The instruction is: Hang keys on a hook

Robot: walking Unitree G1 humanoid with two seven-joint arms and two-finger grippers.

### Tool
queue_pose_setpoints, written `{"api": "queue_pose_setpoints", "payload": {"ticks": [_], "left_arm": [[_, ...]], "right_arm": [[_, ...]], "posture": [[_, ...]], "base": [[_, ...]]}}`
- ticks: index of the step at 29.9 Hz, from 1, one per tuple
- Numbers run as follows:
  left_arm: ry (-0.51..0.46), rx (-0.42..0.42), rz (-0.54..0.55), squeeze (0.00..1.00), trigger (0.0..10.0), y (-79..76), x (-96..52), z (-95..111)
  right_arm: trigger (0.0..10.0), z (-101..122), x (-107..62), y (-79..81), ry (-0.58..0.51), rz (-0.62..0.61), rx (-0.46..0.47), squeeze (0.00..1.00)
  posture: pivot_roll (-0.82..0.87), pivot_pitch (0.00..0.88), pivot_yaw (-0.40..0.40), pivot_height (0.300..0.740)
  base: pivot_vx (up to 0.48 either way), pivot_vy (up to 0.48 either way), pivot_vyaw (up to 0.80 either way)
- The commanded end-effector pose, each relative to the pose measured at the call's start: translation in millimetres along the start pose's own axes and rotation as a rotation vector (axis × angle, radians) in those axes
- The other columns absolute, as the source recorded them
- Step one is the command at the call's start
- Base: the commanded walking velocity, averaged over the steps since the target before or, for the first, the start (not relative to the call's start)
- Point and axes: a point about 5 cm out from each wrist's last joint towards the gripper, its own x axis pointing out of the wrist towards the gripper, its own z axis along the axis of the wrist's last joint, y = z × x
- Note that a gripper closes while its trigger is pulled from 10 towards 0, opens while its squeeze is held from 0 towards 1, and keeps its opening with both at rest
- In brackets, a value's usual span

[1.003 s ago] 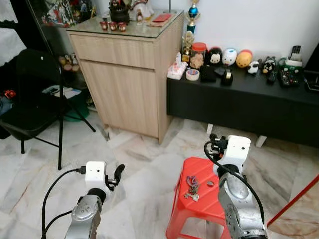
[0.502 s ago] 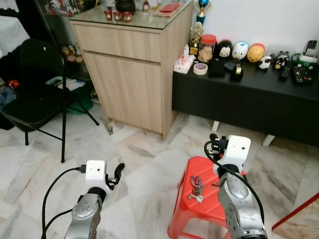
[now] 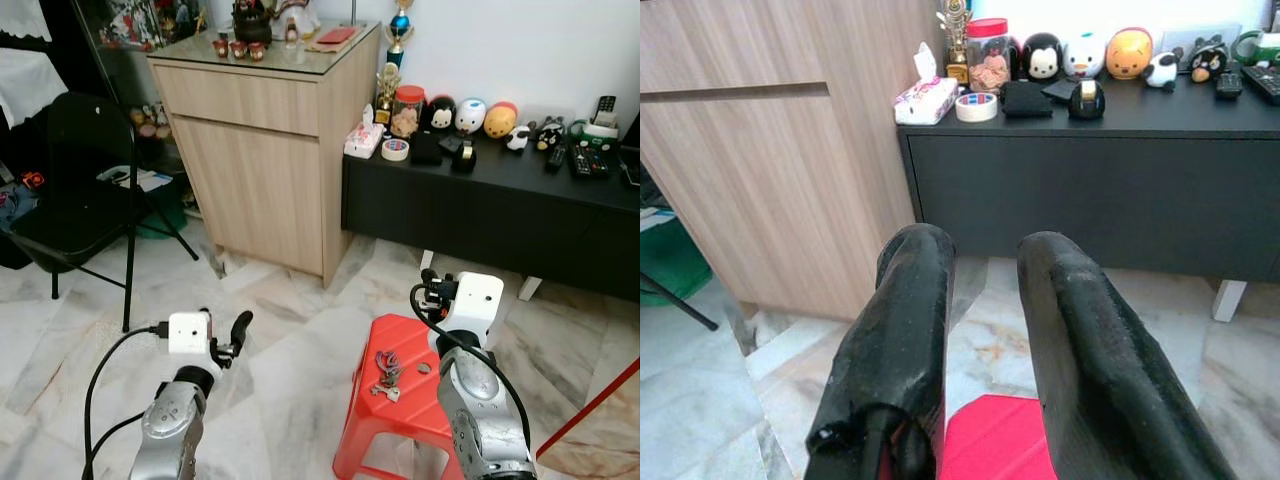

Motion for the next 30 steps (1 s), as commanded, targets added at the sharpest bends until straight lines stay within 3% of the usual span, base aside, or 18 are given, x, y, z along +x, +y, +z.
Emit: {"api": "queue_pose_setpoints", "payload": {"ticks": [1,16,30], "left_arm": [[-0.003,0.013,0.001,0.00,10.0,1.9,-0.7,0.3],[0.019,0.024,0.026,0.00,10.0,5.6,0.2,-2.1],[0.022,-0.016,0.029,0.00,10.0,1.2,2.3,-2.5]], "right_arm": [[10.0,1.8,-0.3,0.1,-0.010,-0.005,0.004,0.00],[10.0,3.7,3.0,-2.3,-0.009,-0.024,0.001,0.00],[10.0,1.6,3.8,-1.9,0.012,-0.032,-0.029,0.00]], "posture": [[0.07,0.035,0.017,0.740],[0.07,0.066,0.014,0.740],[0.07,0.052,0.014,0.740]], "base": [[0.000,0.000,0.00],[0.000,0.000,0.00],[0.000,0.000,0.00]]}}
